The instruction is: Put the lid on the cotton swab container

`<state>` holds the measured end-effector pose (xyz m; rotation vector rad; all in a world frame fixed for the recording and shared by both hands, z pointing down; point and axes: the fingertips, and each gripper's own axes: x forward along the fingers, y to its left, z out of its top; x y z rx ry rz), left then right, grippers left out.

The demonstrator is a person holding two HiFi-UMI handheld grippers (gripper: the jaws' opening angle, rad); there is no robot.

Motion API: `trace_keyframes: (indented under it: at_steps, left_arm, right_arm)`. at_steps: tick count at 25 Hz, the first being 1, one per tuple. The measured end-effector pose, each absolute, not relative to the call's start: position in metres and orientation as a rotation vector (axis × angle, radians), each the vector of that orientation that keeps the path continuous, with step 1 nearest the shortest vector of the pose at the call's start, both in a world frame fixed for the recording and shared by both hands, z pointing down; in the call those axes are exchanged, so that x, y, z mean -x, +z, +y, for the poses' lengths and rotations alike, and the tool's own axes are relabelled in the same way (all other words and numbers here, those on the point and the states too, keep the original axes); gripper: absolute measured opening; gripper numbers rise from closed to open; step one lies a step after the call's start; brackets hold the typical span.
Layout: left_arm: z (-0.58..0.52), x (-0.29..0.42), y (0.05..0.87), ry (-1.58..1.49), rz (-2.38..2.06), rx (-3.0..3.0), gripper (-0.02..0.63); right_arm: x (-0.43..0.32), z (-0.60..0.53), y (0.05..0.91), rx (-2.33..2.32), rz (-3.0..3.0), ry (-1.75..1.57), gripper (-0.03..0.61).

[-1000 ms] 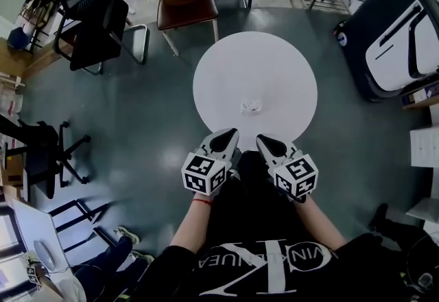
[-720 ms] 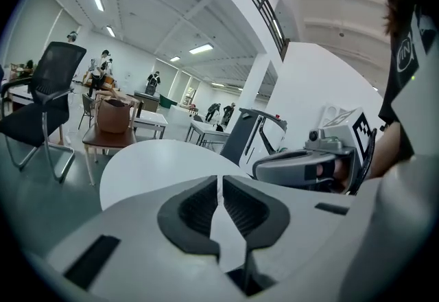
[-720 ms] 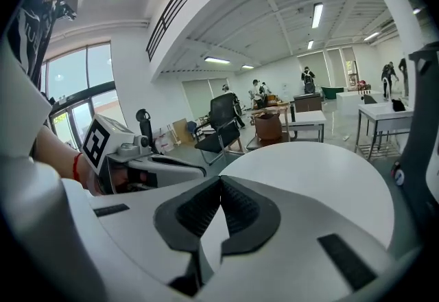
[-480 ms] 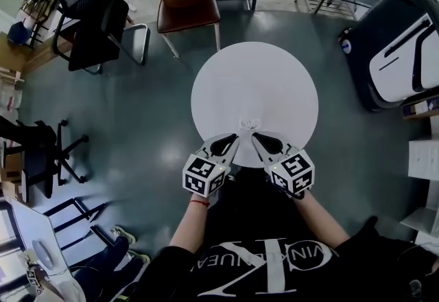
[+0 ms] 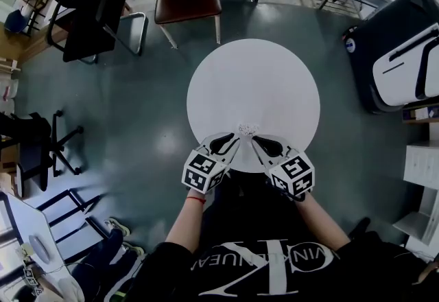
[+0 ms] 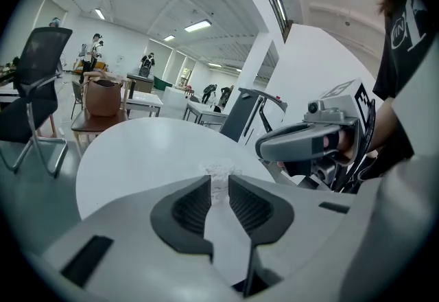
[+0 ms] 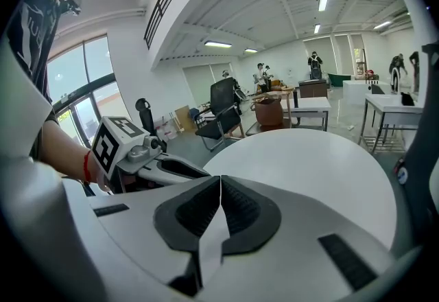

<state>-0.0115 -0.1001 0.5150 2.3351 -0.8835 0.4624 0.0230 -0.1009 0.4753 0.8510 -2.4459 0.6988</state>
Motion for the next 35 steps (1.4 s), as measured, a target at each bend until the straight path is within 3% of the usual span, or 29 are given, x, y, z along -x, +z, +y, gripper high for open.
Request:
trace_keyframes:
  at_steps: [15,29,35]
  left_arm:
    - [-0.117,-0.006,0.551,0.746,-0.688,-2.478,0.2]
    - [-0.119,-0.019,0.572,1.02,-0.518,-2.65,0.21]
    - [-0.119,-0.021,0.577,1.048,-0.5,-2.651,0.21]
  right_arm:
    - [-0.032,-0.118,0.495,-0.837,-2.406,0.711,0.003]
    - [-0.048,-0.142,0.502,-0.94,-2.396,0.765,0.005]
    - [-0.057,-0.151,0.507,-0.982,-2.382,0.838,0.075]
